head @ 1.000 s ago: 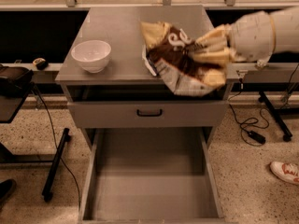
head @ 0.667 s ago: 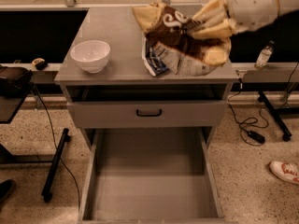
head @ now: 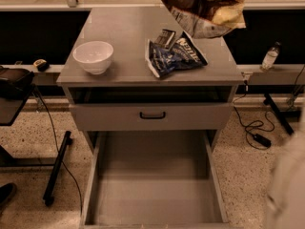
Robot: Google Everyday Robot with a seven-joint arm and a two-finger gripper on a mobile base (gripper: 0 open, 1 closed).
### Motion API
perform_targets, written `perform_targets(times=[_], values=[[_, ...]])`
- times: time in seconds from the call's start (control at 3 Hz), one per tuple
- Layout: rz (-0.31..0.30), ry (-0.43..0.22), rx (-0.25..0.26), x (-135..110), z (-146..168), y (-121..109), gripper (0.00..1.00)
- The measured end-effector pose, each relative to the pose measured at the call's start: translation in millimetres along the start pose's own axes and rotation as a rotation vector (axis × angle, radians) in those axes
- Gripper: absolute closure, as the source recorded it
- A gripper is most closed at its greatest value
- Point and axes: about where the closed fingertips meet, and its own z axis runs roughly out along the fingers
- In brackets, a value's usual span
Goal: Pick brown chip bag from middle drawer and place on counter
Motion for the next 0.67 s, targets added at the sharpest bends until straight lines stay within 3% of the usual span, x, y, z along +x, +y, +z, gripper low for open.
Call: perform_targets(times=[0.33, 0.67], values=[[0.084, -0.016, 0.157, -22, 40, -72, 1.00], [0.147, -0.148, 0.278, -70, 96, -126, 1.00]])
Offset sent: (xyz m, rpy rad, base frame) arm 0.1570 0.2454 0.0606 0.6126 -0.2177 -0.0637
